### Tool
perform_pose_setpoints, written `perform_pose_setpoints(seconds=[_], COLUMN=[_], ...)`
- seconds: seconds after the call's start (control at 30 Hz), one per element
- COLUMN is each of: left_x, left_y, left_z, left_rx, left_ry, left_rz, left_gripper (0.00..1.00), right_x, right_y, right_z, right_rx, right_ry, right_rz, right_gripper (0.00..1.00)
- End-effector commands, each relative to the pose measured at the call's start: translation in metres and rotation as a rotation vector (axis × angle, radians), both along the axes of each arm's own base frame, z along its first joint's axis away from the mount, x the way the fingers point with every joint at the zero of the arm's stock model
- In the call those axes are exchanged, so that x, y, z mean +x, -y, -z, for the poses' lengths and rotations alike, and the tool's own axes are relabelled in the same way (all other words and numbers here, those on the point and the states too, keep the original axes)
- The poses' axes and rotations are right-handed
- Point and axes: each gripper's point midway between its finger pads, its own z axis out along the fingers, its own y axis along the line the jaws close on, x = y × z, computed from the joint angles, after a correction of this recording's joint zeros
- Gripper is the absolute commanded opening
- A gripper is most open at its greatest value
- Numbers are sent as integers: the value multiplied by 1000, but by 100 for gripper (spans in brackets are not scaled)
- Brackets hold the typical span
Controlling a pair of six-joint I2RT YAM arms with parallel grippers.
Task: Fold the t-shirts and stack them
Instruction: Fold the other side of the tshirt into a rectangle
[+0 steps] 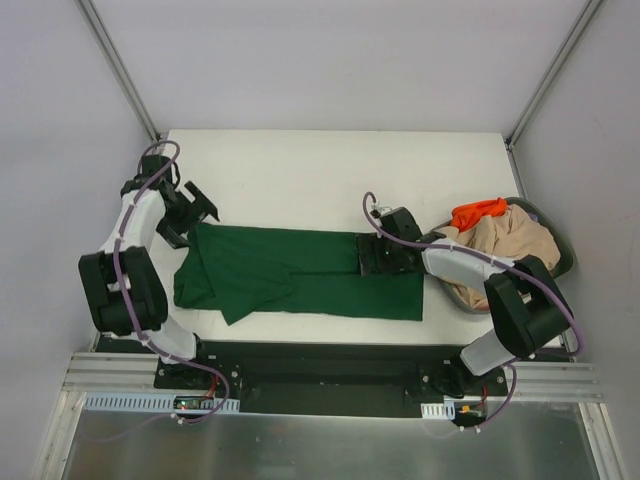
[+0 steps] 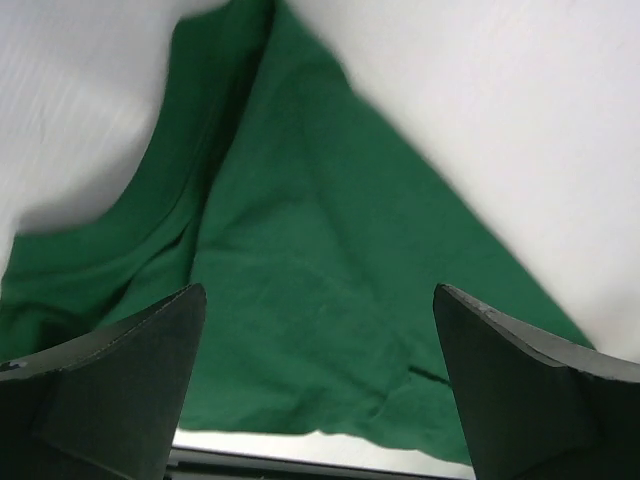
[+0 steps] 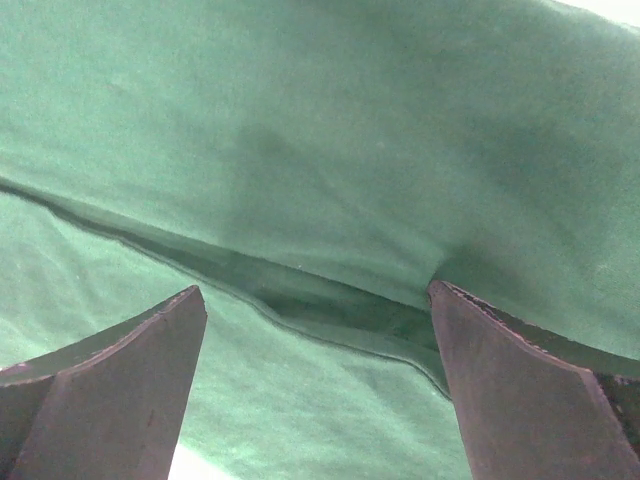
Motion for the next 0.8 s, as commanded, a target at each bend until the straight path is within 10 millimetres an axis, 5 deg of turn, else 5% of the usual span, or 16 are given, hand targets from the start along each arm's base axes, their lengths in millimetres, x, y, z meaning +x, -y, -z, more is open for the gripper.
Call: perform_pose_setpoints(seconds=[0.0, 0.17, 0.33, 0.53, 0.77], left_x=[-61, -100, -99, -106, -109], left_y=[2, 15, 33, 31, 27], left_z=[9, 37, 51, 69, 75], left_rx=[30, 8, -77, -72, -50], left_ry=[-75, -115, -95, -163, -187], left_rz=[-65, -85, -23, -31, -39], left_gripper=[96, 90, 68, 46, 31], right_x=[-21, -25, -27, -27, -26], right_y=[8, 8, 10, 15, 16], right_z=[-6, -4, -3, -2, 0], right_rx=[-16, -16, -24, -45, -55], right_ry=[-17, -14, -10, -11, -15], right_rz=[-18, -31, -25, -14, -14], right_gripper=[96, 96, 96, 96, 96])
